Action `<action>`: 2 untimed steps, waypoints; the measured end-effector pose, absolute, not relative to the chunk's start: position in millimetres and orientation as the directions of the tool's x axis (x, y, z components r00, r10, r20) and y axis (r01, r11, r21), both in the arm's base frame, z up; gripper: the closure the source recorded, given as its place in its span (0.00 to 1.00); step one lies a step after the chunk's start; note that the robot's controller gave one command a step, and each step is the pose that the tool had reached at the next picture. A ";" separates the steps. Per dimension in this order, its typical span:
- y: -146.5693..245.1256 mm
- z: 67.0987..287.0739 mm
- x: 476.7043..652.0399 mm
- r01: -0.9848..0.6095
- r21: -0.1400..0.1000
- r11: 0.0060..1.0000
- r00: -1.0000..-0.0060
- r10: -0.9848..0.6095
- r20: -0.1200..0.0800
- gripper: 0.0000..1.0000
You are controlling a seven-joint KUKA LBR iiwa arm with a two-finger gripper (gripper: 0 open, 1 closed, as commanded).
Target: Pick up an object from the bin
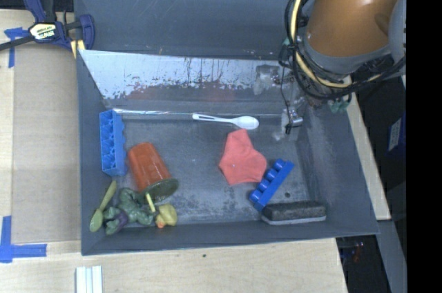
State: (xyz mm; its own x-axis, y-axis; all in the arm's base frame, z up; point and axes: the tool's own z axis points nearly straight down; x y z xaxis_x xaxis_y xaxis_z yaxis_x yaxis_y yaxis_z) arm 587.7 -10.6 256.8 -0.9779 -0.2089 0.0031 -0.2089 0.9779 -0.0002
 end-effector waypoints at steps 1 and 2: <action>-1.0 230.7 566.3 -0.384 -0.004 0.923 -0.923 -0.384 -0.011 0.00; 17.9 212.0 562.7 -0.358 -0.001 0.934 -0.934 -0.358 -0.005 0.00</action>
Offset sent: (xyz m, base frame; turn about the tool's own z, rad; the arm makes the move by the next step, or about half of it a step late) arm -0.0043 0.0525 -0.0025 -0.1210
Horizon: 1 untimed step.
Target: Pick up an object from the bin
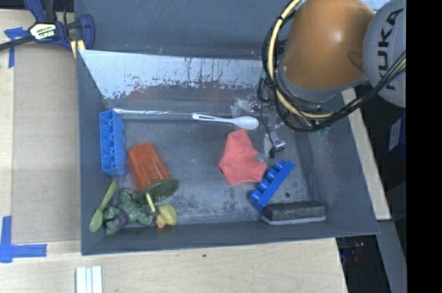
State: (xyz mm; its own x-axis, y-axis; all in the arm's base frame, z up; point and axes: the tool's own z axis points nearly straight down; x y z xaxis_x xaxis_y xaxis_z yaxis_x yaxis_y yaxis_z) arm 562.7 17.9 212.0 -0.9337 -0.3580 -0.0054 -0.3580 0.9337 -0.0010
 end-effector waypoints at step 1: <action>14.7 189.4 558.7 -0.103 -0.002 0.995 -0.995 -0.103 -0.011 0.00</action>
Offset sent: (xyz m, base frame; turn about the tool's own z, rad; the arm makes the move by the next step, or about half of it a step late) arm -0.0048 0.0329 -0.0575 -0.2788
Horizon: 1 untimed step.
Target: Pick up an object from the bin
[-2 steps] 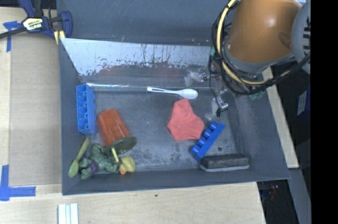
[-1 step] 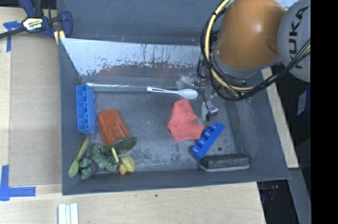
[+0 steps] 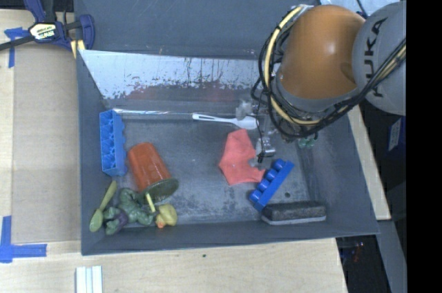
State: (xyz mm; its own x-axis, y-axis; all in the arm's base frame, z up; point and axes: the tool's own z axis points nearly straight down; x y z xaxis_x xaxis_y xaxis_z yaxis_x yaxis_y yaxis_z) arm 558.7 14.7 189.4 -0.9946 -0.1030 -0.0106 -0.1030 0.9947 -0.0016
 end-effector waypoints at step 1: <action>26.3 176.0 557.9 0.014 0.001 1.000 -1.000 0.014 -0.011 0.00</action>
Offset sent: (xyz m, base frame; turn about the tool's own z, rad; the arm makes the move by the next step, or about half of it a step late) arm -0.0484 -0.0643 -0.1001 0.1866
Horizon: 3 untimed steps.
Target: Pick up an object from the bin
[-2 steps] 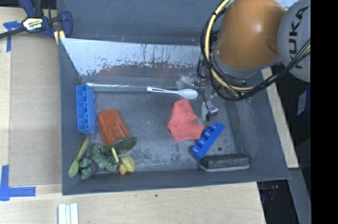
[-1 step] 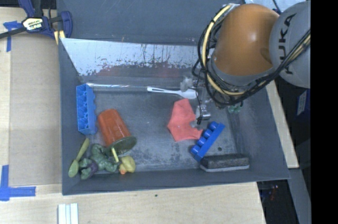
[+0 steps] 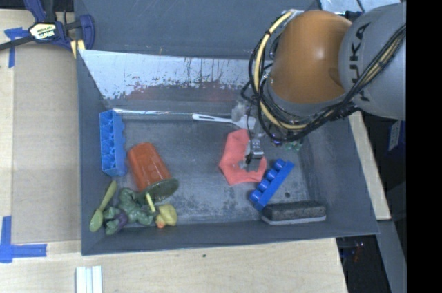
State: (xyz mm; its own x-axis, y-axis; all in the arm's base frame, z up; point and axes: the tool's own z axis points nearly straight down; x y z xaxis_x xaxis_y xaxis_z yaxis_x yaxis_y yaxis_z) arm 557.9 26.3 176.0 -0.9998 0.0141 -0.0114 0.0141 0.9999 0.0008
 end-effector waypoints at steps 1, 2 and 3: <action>-1.5 142.6 540.5 -0.263 -0.002 0.965 -0.965 -0.263 -0.013 0.00; -16.5 95.8 540.8 -0.052 0.002 0.999 -0.998 -0.052 -0.019 0.00; -7.3 93.9 523.8 0.060 0.002 0.998 -0.998 0.060 -0.016 1.00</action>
Offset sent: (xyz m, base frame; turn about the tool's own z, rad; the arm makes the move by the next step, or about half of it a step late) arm -0.0185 -0.0499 -0.1035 -0.0103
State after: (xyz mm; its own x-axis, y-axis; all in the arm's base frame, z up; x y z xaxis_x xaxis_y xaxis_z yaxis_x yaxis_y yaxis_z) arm 523.8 -7.3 93.9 -0.9981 0.0602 -0.0158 0.0601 0.9982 0.0016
